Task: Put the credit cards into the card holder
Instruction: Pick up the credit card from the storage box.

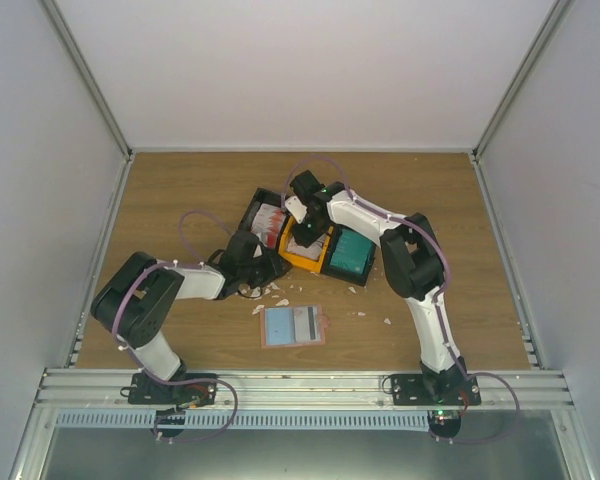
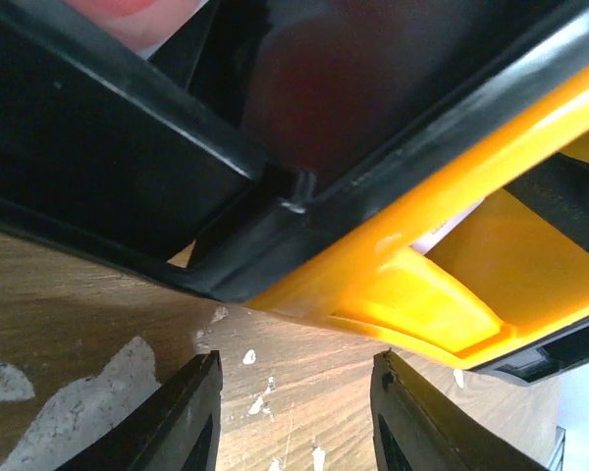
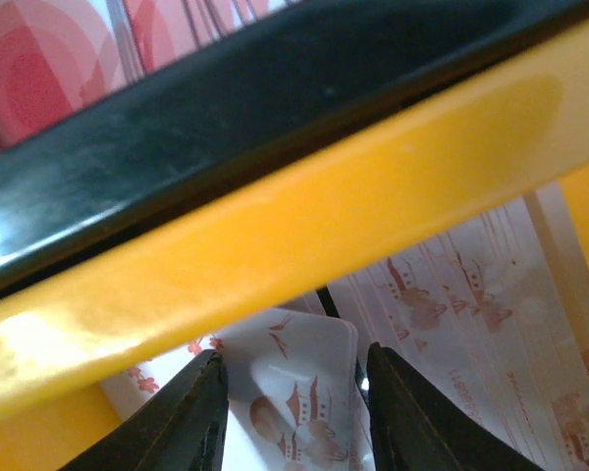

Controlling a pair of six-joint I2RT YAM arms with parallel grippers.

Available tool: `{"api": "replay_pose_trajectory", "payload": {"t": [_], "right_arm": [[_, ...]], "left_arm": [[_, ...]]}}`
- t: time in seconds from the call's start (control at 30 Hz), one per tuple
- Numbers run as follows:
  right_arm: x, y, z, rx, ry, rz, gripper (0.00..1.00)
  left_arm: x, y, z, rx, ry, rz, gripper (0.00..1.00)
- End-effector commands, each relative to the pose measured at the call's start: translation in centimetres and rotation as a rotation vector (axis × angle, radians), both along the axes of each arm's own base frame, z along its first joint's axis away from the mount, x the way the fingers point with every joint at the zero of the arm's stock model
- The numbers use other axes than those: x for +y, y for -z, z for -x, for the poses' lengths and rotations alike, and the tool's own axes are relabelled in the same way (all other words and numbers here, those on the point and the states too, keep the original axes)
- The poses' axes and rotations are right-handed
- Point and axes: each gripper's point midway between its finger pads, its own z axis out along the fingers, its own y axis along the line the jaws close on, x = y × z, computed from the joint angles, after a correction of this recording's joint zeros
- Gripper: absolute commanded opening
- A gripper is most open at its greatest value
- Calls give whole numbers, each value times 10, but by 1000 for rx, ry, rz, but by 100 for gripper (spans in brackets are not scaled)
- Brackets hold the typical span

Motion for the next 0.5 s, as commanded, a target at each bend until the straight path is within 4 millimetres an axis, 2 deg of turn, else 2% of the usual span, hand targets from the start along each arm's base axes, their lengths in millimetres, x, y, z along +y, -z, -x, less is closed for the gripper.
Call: {"api": "replay_pose_trajectory", "payload": {"t": [0.0, 0.47], "right_arm": [[5, 3, 0, 27, -8, -28, 38], [11, -21, 10, 37, -26, -105, 9]], "left_arm": [[-7, -8, -14, -61, 16, 29, 44], [-5, -2, -21, -54, 19, 19, 42]]}}
